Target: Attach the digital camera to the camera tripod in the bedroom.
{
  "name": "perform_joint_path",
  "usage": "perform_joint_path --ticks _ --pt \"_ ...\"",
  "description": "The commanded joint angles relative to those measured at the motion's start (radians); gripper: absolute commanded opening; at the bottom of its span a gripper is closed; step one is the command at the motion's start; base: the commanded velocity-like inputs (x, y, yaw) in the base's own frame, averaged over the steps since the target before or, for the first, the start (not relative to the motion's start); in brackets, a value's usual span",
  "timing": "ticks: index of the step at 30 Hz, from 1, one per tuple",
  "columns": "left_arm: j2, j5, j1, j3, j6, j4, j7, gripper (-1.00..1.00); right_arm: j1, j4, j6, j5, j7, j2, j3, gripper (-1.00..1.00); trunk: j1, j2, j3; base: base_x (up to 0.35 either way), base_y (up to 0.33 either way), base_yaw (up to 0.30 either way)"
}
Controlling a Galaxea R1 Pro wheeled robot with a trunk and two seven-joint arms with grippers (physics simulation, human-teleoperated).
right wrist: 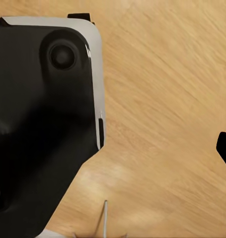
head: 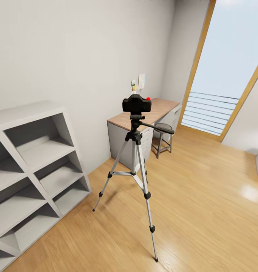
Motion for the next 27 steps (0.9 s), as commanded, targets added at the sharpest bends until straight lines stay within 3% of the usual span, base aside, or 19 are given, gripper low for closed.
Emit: perform_joint_path --ticks 1,27 --pt "0.0 0.003 -0.001 0.005 0.0 0.0 0.001 1.0 -0.001 0.003 -0.006 -0.011 0.005 0.0 0.008 1.0 0.001 -0.002 0.0 0.0 0.0 0.0" --pt "0.0 0.002 -0.001 0.004 0.0 0.0 0.001 1.0 0.0 0.003 -0.016 -0.009 0.01 -0.001 0.009 1.0 0.001 -0.002 0.042 0.0 0.0 0.0"
